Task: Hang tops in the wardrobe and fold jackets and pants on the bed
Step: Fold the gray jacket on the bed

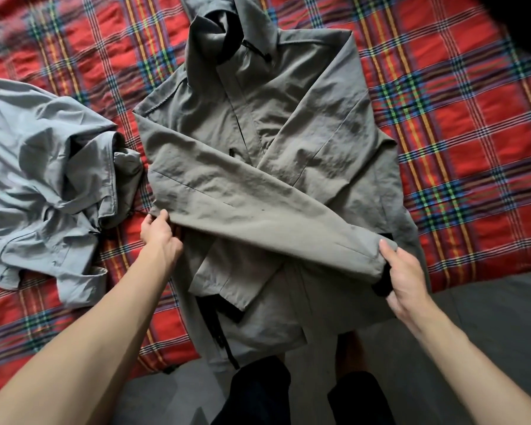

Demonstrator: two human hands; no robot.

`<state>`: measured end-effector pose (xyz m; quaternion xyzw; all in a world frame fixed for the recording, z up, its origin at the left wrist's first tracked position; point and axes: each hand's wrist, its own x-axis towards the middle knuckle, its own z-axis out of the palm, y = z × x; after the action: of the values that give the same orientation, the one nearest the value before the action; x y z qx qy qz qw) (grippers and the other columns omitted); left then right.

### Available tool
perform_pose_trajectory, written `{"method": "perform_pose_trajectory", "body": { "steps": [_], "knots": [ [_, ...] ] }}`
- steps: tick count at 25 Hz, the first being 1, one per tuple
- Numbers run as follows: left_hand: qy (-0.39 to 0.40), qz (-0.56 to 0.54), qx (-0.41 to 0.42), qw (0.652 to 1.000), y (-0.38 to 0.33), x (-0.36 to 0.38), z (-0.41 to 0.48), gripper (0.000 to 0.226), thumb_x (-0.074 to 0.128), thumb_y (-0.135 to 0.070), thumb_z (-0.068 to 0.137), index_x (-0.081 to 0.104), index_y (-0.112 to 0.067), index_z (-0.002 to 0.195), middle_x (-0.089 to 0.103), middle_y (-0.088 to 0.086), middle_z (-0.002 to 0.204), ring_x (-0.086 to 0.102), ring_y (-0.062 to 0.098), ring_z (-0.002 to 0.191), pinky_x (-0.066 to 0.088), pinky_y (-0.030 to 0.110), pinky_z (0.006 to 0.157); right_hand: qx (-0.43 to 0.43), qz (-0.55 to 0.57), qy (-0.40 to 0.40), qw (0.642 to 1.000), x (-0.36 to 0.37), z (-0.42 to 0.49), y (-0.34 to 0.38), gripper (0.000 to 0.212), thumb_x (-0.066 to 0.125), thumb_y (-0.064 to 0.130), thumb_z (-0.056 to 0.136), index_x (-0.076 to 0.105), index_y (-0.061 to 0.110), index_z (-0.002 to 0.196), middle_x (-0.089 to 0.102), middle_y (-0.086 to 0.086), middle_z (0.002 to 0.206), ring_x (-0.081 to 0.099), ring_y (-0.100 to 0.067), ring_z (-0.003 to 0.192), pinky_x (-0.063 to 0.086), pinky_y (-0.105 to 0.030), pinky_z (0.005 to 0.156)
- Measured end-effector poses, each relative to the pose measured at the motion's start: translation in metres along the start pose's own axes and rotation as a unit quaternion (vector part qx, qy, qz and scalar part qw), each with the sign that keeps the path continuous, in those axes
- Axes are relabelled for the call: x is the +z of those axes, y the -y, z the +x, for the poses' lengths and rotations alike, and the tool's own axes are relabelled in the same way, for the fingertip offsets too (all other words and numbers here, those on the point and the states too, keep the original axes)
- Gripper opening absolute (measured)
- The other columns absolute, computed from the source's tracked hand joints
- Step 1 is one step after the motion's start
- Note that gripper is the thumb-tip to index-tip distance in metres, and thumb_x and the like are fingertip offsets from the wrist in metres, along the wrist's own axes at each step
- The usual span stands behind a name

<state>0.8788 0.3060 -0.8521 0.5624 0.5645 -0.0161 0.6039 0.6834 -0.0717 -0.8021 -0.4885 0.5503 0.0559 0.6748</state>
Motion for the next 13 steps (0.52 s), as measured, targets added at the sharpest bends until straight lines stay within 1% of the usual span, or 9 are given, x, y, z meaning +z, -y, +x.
{"method": "perform_pose_trajectory", "body": {
  "steps": [1,2,3,5,6,8,9,11,13],
  "knots": [
    [-0.007,-0.002,0.005,1.0,0.003,-0.001,0.007,0.025,0.059,-0.001,0.092,0.064,-0.01,0.114,0.069,0.012,0.108,0.068,0.027,0.099,0.057,0.043,0.086,-0.036,-0.086,-0.031,0.995,0.001,-0.002,0.002,0.019,0.062,0.028,0.095,0.068,0.012,0.101,0.073,-0.006,0.098,0.067,-0.028,0.101,0.054,-0.04,0.084],
    [-0.008,-0.002,0.002,1.0,0.003,0.0,0.009,0.021,0.06,-0.002,0.091,0.064,-0.011,0.109,0.069,0.01,0.104,0.068,0.026,0.097,0.057,0.04,0.084,-0.09,-0.218,-0.064,0.97,0.001,-0.006,0.004,0.016,0.061,0.026,0.095,0.064,0.013,0.104,0.069,-0.004,0.097,0.065,-0.029,0.101,0.049,-0.038,0.079],
    [-0.022,0.014,0.007,1.0,0.001,0.002,0.008,0.021,0.062,-0.006,0.089,0.062,-0.011,0.109,0.067,0.009,0.104,0.066,0.026,0.098,0.056,0.037,0.083,-0.159,-0.322,-0.111,0.927,-0.002,-0.008,0.006,0.022,0.063,0.027,0.094,0.058,0.014,0.11,0.064,-0.003,0.1,0.061,-0.028,0.101,0.045,-0.036,0.078],
    [-0.085,0.149,0.094,0.981,-0.006,0.0,0.001,0.041,0.066,-0.015,0.086,0.053,-0.007,0.125,0.058,0.012,0.117,0.058,0.023,0.107,0.046,0.033,0.094,-0.288,-0.416,-0.125,0.853,-0.003,-0.003,0.013,0.042,0.07,0.028,0.087,0.054,0.014,0.123,0.054,-0.007,0.113,0.052,-0.026,0.108,0.041,-0.035,0.088],
    [-0.11,0.262,0.167,0.944,-0.007,-0.002,-0.005,0.049,0.065,-0.019,0.087,0.049,-0.005,0.131,0.051,0.016,0.127,0.052,0.023,0.115,0.037,0.032,0.101,-0.338,-0.472,-0.093,0.809,-0.001,0.003,0.016,0.045,0.073,0.029,0.085,0.057,0.013,0.124,0.052,-0.008,0.117,0.049,-0.026,0.11,0.039,-0.035,0.093],
    [-0.093,0.43,0.308,0.844,-0.012,-0.007,-0.017,0.053,0.062,-0.023,0.09,0.045,-0.006,0.138,0.043,0.021,0.139,0.042,0.033,0.128,0.026,0.036,0.109,-0.395,-0.585,-0.019,0.708,0.003,0.02,0.016,0.043,0.076,0.032,0.081,0.065,0.013,0.118,0.055,-0.008,0.119,0.05,-0.027,0.111,0.041,-0.04,0.094],
    [-0.072,0.481,0.376,0.789,-0.014,-0.009,-0.023,0.054,0.061,-0.024,0.091,0.044,-0.008,0.139,0.042,0.021,0.141,0.04,0.037,0.129,0.025,0.039,0.111,-0.407,-0.612,0.005,0.678,0.006,0.024,0.015,0.042,0.078,0.032,0.08,0.067,0.012,0.115,0.057,-0.007,0.117,0.051,-0.027,0.11,0.042,-0.041,0.093],
    [0.014,0.555,0.546,0.628,-0.016,-0.004,-0.025,0.052,0.058,-0.025,0.092,0.044,-0.014,0.14,0.041,0.017,0.143,0.038,0.036,0.131,0.026,0.043,0.111,-0.418,-0.61,0.013,0.673,0.005,0.03,0.012,0.04,0.078,0.03,0.08,0.066,0.012,0.113,0.059,-0.006,0.114,0.053,-0.026,0.106,0.043,-0.041,0.09],
    [0.207,0.549,0.664,0.464,-0.021,0.03,-0.036,0.049,0.054,-0.037,0.093,0.049,-0.017,0.137,0.048,0.011,0.141,0.042,0.032,0.131,0.03,0.041,0.111,-0.396,-0.566,0.002,0.723,0.002,0.028,0.01,0.036,0.075,0.029,0.083,0.063,0.014,0.113,0.058,-0.003,0.111,0.052,-0.022,0.102,0.043,-0.038,0.088]
  ]
}}
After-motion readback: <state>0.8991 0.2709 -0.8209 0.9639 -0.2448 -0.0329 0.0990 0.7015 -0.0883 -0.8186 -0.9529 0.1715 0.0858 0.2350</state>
